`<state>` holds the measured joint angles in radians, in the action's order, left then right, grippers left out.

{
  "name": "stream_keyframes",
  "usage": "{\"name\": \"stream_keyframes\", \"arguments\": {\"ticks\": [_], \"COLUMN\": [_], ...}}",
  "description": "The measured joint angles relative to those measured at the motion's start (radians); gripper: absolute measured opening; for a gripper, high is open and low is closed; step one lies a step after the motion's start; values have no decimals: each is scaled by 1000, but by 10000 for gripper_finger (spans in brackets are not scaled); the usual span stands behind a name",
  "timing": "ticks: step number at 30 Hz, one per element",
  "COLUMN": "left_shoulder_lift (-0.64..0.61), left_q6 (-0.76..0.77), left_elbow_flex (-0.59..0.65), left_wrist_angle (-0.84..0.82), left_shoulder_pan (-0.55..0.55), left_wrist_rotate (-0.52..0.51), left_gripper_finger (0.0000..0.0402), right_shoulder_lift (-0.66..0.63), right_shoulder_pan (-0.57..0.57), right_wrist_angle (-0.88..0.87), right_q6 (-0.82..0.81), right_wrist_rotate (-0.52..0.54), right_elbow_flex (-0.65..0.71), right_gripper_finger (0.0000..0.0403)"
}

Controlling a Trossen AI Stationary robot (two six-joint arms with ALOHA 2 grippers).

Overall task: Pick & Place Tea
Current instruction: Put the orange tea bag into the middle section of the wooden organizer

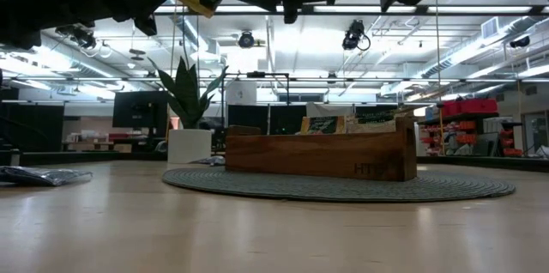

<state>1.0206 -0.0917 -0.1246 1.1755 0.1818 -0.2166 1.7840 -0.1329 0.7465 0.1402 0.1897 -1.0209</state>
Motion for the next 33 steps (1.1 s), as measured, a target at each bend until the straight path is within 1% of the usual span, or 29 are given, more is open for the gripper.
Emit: {"name": "stream_keyframes", "arguments": {"ticks": [2, 9, 12, 17, 21, 24, 27, 30, 33], "left_shoulder_lift": [0, 0, 0, 0, 0, 0, 0, 0, 0], "left_q6": [0, 0, 0, -12, -29, -41, -68, -78, -78], "left_elbow_flex": [0, -1, -1, -1, -1, -1, -1, -1, -1], "left_wrist_angle": [2, 0, -4, -3, -9, -55, -101, -118, -129], "left_shoulder_pan": [0, 0, 0, 0, 1, 1, 1, 1, 1], "left_wrist_rotate": [-1, -3, -9, -46, -51, -78, -81, -86, -129], "left_gripper_finger": [2, 8, 22, 55, 93, 123, 149, 168, 177], "right_shoulder_lift": [0, 0, -3, -49, -111, -163, -221, -256, -262], "right_shoulder_pan": [0, 2, 2, 2, 3, 8, 21, 39, 55], "right_wrist_angle": [6, 3, -10, -116, -257, -391, -529, -760, -999], "right_q6": [11, -1, -3, -38, -87, -154, -240, -332, -401], "right_wrist_rotate": [-9, -4, 1, 13, 42, 54, 54, 56, 57], "right_elbow_flex": [0, 0, 0, 0, 0, 0, -1, -51, -142], "right_gripper_finger": [8, 3, 2, 1, 1, 1, 1, 0, 0]}}
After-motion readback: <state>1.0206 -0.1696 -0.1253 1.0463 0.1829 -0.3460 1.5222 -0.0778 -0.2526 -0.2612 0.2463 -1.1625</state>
